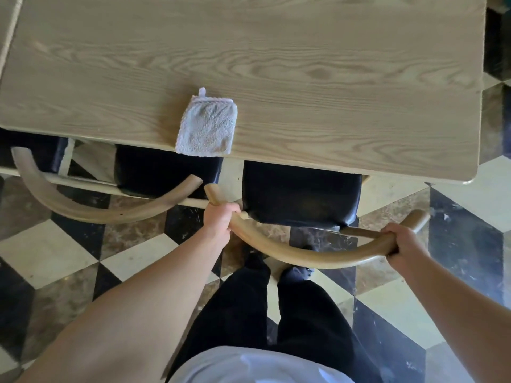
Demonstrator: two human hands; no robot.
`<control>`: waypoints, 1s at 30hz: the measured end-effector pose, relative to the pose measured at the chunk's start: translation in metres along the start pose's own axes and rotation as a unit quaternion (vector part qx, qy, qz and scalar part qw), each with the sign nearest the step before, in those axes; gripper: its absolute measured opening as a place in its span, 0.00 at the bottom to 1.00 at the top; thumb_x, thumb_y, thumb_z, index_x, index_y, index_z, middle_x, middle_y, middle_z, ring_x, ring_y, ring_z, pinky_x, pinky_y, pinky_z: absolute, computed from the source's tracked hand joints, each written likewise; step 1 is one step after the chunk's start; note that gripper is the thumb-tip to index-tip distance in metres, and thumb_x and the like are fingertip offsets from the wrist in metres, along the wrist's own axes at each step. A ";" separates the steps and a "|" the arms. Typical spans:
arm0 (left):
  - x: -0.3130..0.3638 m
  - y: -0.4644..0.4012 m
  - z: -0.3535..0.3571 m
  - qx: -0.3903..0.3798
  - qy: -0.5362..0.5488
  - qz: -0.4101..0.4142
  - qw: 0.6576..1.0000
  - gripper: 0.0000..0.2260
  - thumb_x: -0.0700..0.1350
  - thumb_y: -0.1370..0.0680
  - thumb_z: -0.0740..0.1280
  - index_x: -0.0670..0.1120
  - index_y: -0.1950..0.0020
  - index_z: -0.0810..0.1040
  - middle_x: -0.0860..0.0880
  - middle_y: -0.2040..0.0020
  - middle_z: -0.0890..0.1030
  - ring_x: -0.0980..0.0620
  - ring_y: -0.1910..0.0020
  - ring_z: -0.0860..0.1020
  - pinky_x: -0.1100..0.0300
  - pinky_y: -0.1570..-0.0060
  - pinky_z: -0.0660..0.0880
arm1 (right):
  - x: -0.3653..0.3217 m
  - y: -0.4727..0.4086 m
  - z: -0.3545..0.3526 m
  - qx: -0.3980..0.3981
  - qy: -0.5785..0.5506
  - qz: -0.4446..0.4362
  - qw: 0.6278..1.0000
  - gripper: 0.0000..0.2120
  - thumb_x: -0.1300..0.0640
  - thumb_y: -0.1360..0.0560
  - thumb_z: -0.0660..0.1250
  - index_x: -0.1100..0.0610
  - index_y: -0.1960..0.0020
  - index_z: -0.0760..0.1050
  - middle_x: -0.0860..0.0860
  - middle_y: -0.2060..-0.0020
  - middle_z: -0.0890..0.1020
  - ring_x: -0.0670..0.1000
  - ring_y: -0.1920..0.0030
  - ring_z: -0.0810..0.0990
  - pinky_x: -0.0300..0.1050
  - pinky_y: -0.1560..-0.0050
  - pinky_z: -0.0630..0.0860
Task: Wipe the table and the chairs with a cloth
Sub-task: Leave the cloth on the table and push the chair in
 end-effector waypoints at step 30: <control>0.013 -0.005 0.007 0.028 -0.018 -0.020 0.999 0.26 0.35 0.31 0.74 0.44 0.35 0.72 0.45 0.51 0.77 0.46 0.55 0.77 0.56 0.64 0.73 | -0.014 0.016 0.011 -0.012 0.019 0.014 1.000 0.16 0.63 0.33 0.73 0.60 0.48 0.74 0.55 0.53 0.77 0.52 0.54 0.79 0.50 0.43 0.80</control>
Point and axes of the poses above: each hand's wrist, its own y-axis away from the middle knuckle, its own z-axis out of the palm, x = y × z, the point moved 2 cm from there along -y, towards the middle knuckle
